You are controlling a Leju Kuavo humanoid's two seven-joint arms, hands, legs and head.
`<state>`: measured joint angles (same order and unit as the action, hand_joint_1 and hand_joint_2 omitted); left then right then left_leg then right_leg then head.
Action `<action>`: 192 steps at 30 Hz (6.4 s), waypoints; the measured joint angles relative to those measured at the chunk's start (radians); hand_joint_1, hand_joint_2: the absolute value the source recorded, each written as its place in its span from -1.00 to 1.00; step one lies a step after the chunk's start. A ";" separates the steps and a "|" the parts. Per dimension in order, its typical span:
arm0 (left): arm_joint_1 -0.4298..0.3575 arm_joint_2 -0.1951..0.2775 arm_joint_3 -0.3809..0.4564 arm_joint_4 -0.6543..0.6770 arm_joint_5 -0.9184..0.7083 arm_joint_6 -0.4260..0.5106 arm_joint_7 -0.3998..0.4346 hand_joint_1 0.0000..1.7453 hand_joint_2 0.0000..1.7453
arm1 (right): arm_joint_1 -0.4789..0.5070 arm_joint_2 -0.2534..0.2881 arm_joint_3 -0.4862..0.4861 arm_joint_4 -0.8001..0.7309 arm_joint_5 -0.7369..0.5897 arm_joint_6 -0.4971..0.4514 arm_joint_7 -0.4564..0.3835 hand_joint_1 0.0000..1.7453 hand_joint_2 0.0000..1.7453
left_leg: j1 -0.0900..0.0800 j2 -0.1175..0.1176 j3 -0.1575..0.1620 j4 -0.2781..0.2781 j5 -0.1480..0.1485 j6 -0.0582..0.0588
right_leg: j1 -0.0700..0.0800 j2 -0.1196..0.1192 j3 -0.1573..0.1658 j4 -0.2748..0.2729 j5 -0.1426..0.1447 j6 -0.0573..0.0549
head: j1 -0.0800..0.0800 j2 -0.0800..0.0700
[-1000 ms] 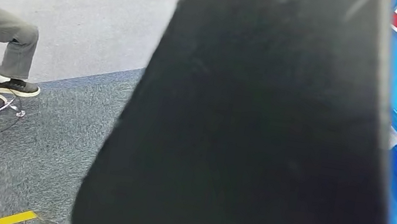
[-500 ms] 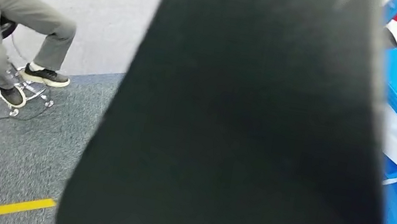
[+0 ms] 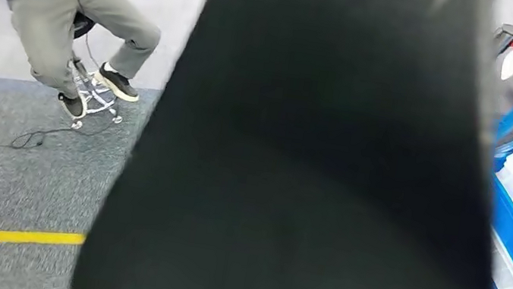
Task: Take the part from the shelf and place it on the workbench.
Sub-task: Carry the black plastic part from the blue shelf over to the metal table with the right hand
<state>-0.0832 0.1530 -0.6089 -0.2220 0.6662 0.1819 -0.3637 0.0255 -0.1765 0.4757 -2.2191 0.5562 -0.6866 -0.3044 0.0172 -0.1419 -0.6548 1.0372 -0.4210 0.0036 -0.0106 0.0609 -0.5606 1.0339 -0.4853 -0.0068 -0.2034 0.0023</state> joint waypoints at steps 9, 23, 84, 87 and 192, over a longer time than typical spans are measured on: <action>-0.002 -0.010 0.000 0.000 -0.013 -0.001 0.005 -1.00 1.00 | 0.015 0.002 -0.003 -0.007 0.021 0.000 0.009 1.00 1.00 | -0.004 0.149 -0.046 0.138 -0.055 -0.015 | 0.004 -0.128 0.006 -0.007 0.004 -0.012 | -0.012 0.000; -0.005 -0.018 -0.042 0.000 -0.061 -0.005 0.017 -1.00 1.00 | 0.073 0.003 -0.036 -0.038 0.075 0.000 0.055 1.00 1.00 | -0.005 0.086 0.035 -0.036 0.000 0.036 | -0.004 -0.062 -0.096 0.234 -0.108 0.036 | -0.009 0.000; -0.013 -0.051 -0.200 -0.005 -0.049 0.014 0.026 -1.00 1.00 | 0.147 0.018 -0.097 -0.108 -0.076 0.000 0.091 1.00 1.00 | -0.019 0.108 0.067 -0.038 -0.028 0.045 | -0.008 -0.066 -0.107 0.229 -0.095 0.040 | 0.090 0.000; -0.012 -0.051 -0.201 -0.005 -0.043 0.008 0.025 -1.00 1.00 | 0.146 0.018 -0.097 -0.107 -0.106 0.000 0.072 1.00 1.00 | -0.016 0.091 0.061 -0.012 -0.044 0.029 | -0.018 -0.053 -0.038 0.062 -0.010 0.046 | 0.098 0.000; -0.063 -0.096 -0.227 -0.008 0.123 0.067 0.126 -1.00 1.00 | 0.052 0.017 -0.057 -0.034 -0.307 0.002 0.022 1.00 1.00 | -0.041 0.141 -0.003 0.168 -0.250 0.036 | -0.004 -0.075 0.010 0.031 -0.020 -0.002 | 0.152 0.000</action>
<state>-0.1461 0.0568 -0.8362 -0.2296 0.7893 0.2484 -0.2380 0.0773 -0.1591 0.4183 -2.2534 0.2495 -0.6844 -0.2829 -0.0234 -0.0010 -0.6575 1.2053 -0.6713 0.0398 -0.0147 -0.0136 -0.5506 1.0648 -0.5058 -0.0083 -0.0517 0.0024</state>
